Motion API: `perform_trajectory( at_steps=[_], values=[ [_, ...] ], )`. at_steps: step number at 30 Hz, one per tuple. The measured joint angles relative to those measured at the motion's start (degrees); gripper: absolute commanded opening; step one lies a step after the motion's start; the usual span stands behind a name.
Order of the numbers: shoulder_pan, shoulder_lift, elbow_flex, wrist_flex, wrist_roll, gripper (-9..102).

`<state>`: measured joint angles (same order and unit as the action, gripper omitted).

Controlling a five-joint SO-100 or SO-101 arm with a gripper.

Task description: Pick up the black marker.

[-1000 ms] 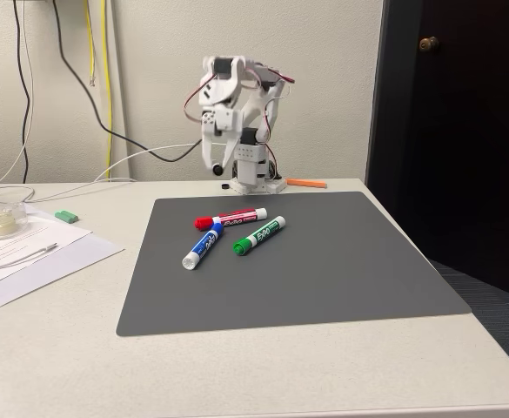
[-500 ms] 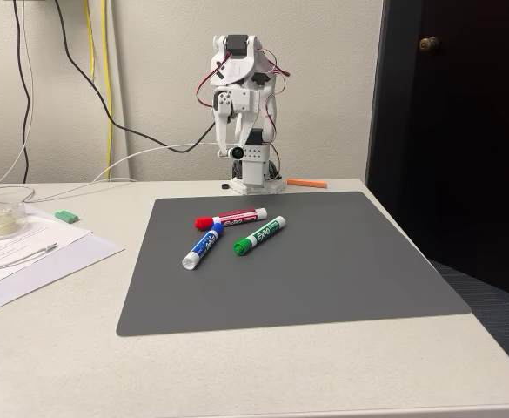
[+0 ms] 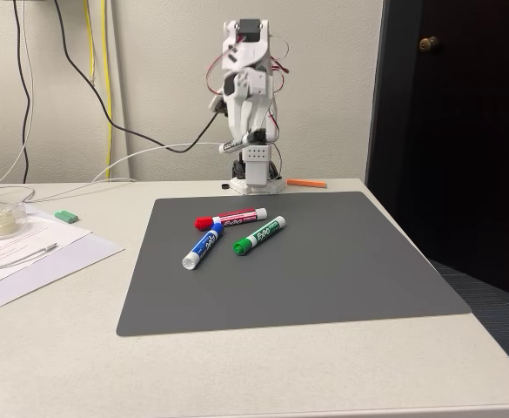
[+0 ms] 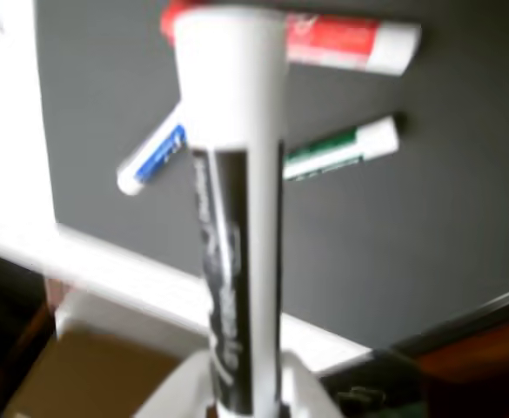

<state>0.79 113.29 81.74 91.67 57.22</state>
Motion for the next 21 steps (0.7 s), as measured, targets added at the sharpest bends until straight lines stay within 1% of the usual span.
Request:
perform_trajectory(
  at_steps=[4,7,10,12,15,19,21],
  values=[
    [-2.5,-0.8,-1.7,-6.0,-11.7,0],
    [-4.6,-1.1,-1.8,-8.8,-17.4,0],
    [-5.7,-1.9,-2.0,-11.6,-26.2,0],
    [-6.8,-2.5,-1.9,-12.7,-31.8,0],
    [-7.2,-3.0,-1.9,-13.4,-37.3,0],
    [-6.9,-3.3,-1.9,-13.9,-41.7,0],
    [-7.2,-3.6,-1.9,-14.6,-46.0,0]
  ],
)
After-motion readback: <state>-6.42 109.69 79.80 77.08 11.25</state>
